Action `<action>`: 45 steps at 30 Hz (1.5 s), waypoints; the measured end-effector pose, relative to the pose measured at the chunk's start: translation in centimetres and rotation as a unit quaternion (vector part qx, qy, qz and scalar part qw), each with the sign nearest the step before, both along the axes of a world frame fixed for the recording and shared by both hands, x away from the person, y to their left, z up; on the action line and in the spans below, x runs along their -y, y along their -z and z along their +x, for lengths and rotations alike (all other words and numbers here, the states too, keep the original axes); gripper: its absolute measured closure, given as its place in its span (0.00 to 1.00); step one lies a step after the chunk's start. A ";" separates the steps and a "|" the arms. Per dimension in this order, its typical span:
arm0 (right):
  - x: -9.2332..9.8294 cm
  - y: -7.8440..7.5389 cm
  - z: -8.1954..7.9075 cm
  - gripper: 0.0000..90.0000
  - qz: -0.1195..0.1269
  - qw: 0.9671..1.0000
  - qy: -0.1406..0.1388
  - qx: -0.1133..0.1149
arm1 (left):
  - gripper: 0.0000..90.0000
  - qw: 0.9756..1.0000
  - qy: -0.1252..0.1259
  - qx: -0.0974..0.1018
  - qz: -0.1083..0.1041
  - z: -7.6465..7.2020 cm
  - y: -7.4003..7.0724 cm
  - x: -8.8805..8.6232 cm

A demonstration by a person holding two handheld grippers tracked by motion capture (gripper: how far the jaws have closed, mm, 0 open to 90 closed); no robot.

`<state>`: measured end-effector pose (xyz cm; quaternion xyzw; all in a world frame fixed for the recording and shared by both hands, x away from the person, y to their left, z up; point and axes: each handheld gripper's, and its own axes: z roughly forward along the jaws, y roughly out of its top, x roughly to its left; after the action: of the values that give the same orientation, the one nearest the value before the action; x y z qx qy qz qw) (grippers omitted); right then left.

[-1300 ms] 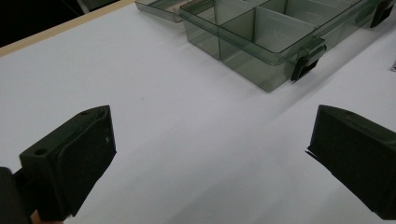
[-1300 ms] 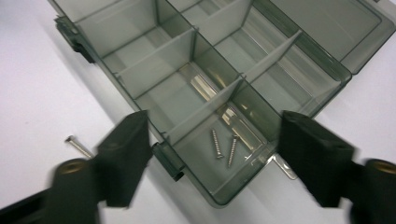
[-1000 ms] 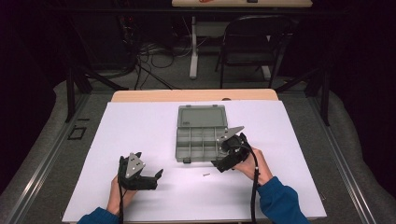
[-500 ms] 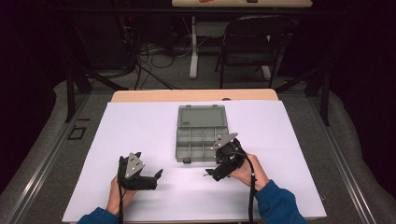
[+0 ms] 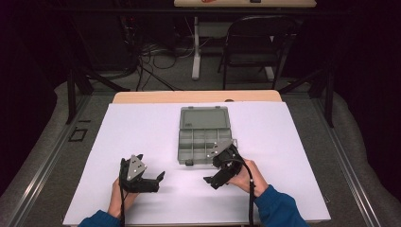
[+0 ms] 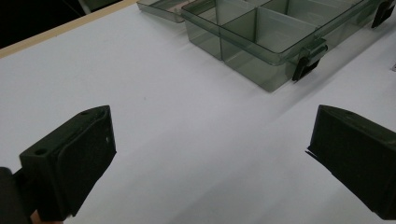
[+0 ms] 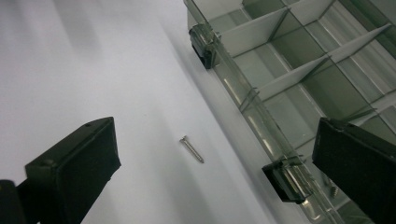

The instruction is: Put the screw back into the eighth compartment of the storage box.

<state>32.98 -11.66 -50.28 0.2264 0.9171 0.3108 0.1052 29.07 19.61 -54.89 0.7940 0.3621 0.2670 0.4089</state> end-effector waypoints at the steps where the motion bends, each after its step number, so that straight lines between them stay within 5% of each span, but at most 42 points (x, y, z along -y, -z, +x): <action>1: -0.1 0.1 0.0 0.00 0.000 1.000 -0.001 -0.001 | 0.00 1.000 0.000 0.000 0.000 0.0 0.0 0.0; 12: -1.1 0.9 -0.4 0.04 -0.014 1.000 -0.014 -0.009 | 0.00 1.000 -0.001 -0.001 0.000 0.0 0.0 0.0; 31: -1.7 2.7 0.0 0.60 -0.048 0.998 -0.020 -0.022 | 0.00 1.000 -0.002 -0.001 0.001 0.1 0.0 0.0; 45: -1.5 3.7 0.7 0.78 -0.050 0.997 -0.022 -0.047 | 0.00 1.000 -0.003 -0.001 0.002 0.1 0.1 0.0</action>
<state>33.70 -10.12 -53.95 0.2152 0.9401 0.2561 0.0659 29.13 19.61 -54.95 0.7939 0.3643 0.2680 0.4065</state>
